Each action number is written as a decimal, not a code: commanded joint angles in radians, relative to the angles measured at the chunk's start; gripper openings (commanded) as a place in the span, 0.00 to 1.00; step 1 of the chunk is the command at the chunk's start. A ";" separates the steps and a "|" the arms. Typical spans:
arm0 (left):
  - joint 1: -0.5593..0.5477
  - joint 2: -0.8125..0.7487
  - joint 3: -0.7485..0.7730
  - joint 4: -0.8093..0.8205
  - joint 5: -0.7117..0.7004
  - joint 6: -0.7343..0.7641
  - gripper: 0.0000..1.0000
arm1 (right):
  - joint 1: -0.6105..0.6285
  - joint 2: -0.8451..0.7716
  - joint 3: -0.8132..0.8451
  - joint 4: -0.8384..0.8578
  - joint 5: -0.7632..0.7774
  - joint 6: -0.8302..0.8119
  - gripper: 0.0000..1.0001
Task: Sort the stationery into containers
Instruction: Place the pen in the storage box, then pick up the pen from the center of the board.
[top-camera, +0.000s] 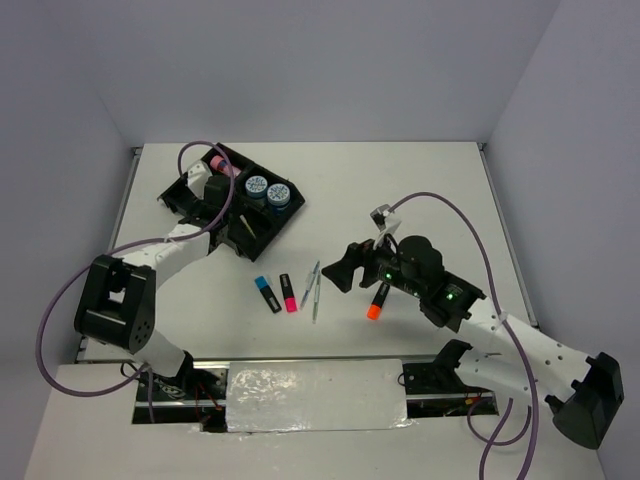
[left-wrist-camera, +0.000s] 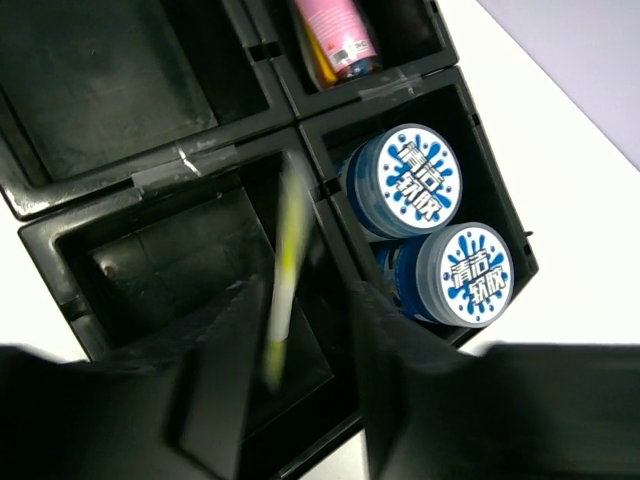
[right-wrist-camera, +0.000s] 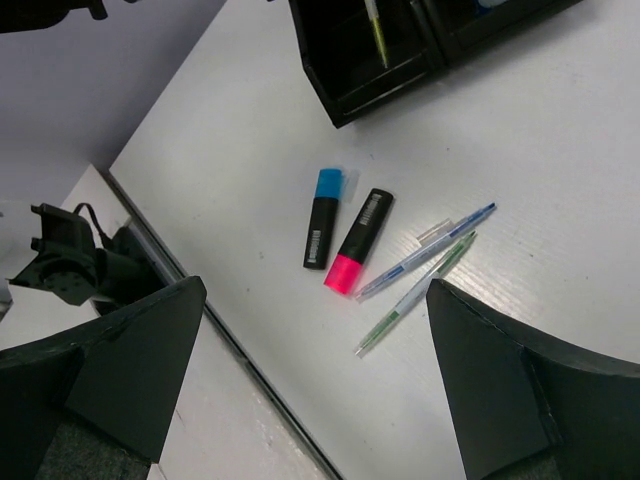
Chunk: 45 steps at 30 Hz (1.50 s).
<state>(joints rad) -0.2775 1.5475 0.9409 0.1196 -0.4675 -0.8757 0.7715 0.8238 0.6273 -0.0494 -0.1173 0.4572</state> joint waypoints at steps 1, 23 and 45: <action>0.003 0.010 0.022 0.002 -0.007 -0.039 0.55 | -0.001 0.035 0.031 0.072 0.002 0.015 1.00; -0.020 -0.576 0.181 -0.652 0.245 0.230 0.99 | 0.193 0.692 0.298 -0.230 0.439 0.368 0.61; -0.019 -0.641 0.012 -0.675 0.362 0.373 0.99 | 0.219 0.937 0.379 -0.349 0.493 0.432 0.29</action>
<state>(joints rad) -0.2955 0.8951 0.9295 -0.5941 -0.1509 -0.5251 0.9813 1.7306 0.9840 -0.3630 0.3428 0.8665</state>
